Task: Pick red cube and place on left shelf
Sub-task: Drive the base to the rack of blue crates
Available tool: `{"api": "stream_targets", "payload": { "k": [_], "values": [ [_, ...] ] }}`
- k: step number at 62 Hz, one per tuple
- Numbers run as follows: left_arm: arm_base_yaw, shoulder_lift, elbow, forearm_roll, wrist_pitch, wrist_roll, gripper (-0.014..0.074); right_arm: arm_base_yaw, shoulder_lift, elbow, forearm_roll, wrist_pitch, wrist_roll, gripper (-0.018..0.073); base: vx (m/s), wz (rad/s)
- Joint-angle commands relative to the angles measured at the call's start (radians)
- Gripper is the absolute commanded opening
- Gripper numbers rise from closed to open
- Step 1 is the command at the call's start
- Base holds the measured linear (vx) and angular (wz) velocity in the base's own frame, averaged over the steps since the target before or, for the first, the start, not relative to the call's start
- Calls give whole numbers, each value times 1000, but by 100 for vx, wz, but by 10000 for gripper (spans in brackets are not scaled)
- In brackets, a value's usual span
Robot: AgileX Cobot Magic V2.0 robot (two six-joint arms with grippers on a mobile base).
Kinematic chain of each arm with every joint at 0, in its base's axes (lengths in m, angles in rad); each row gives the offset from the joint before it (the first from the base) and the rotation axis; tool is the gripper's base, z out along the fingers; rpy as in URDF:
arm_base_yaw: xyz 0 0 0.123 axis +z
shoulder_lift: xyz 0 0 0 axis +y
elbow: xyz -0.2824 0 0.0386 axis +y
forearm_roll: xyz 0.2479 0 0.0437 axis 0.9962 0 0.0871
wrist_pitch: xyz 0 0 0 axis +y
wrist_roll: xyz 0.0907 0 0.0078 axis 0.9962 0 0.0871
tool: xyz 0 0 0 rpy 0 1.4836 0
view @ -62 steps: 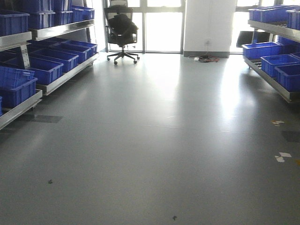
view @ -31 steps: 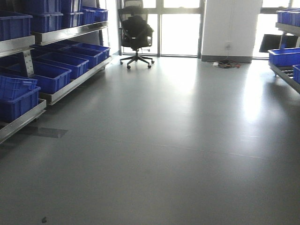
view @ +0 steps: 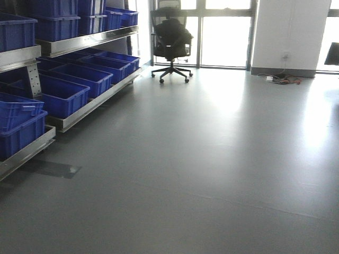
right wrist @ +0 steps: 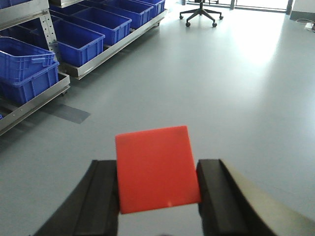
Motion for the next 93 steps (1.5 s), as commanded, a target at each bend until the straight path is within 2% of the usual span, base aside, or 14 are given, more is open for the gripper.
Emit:
{"api": "stream_targets", "payload": {
  "k": [1,60,93],
  "values": [
    [-1,8,22,-10,-81,1,106,-5,-1,-32,-7,-91,-3,58,66,19],
    [-1,8,22,-10,-81,1,106,-5,-1,-32,-7,-91,-3,58,61,39],
    [-1,8,22,-10,-81,1,106,-5,-1,-32,-7,-91,-3,58,46,57]
  ]
}}
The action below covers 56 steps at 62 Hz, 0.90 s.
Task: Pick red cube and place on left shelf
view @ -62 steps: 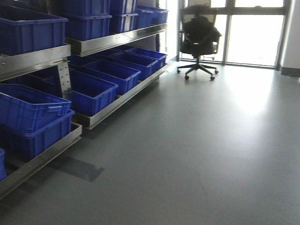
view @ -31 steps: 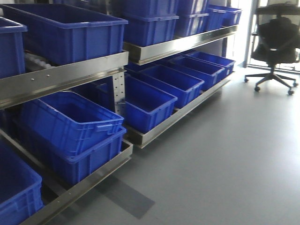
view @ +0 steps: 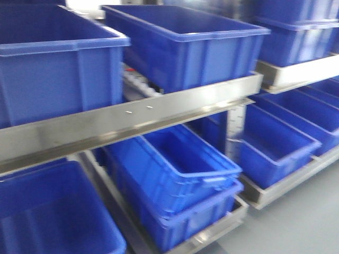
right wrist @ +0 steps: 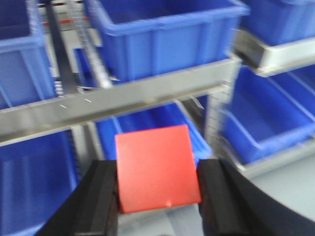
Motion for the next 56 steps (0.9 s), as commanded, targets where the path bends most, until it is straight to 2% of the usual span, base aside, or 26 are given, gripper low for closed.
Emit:
{"api": "stream_targets", "payload": {
  "k": [1,30,56],
  "values": [
    [-1,8,22,-10,-81,1,106,-5,-1,-32,-7,-91,-3,58,37,63],
    [-1,8,22,-10,-81,1,106,-5,-1,-32,-7,-91,-3,58,27,58],
    [-1,8,22,-10,-81,1,106,-5,0,-32,-7,-91,-3,58,14,44]
  ]
}}
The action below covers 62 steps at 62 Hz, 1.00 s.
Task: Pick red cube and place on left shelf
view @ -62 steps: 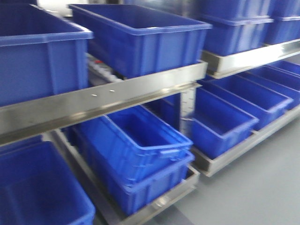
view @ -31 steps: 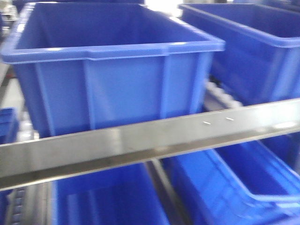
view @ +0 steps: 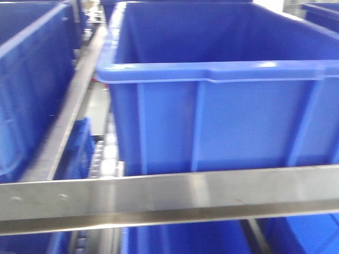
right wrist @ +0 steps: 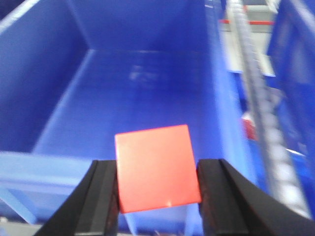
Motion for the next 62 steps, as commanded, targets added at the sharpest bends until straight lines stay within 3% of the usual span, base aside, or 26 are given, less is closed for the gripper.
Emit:
{"api": "stream_targets", "payload": {
  "k": [1,62],
  "values": [
    [-1,8,22,-10,-81,1,106,-5,0,-32,-7,-91,-3,58,5,28],
    [-1,8,22,-10,-81,1,106,-5,0,-32,-7,-91,-3,58,1,4]
  ]
}}
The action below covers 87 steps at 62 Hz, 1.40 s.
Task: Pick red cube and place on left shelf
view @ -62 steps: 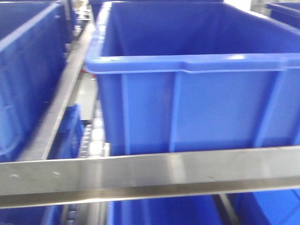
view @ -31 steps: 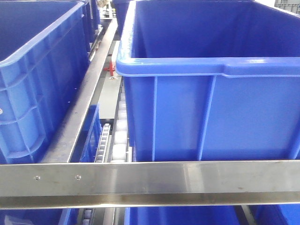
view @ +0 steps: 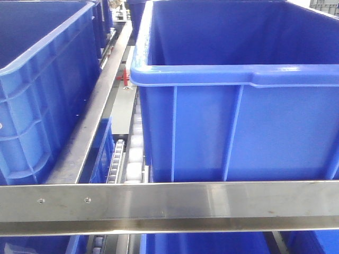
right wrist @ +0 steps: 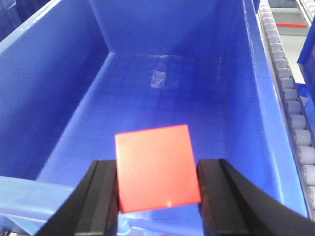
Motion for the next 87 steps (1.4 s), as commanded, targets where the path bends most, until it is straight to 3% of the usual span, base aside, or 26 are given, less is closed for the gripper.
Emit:
{"api": "stream_targets", "payload": {
  "k": [1,25,38,65,76,81,87],
  "values": [
    [-1,8,22,-10,-81,1,106,-5,0,-32,-7,-91,-3,58,0,0],
    [-1,8,22,-10,-81,1,106,-5,0,-32,-7,-93,-3,58,0,0],
    [-1,8,22,-10,-81,1,106,5,35,-48,-7,-162,-3,58,0,0],
    [-1,8,22,-10,-81,1,106,6,500,-425,-7,-171,-3,58,0,0],
    [-1,8,22,-10,-81,1,106,23,681,-577,-7,-104,-3,61,0,0],
    [-1,8,22,-10,-81,1,106,41,733,-622,-10,-93,-4,113,0,0],
    [-1,8,22,-10,-81,1,106,63,765,-639,-14,-122,-4,323,0,0]
  ]
}}
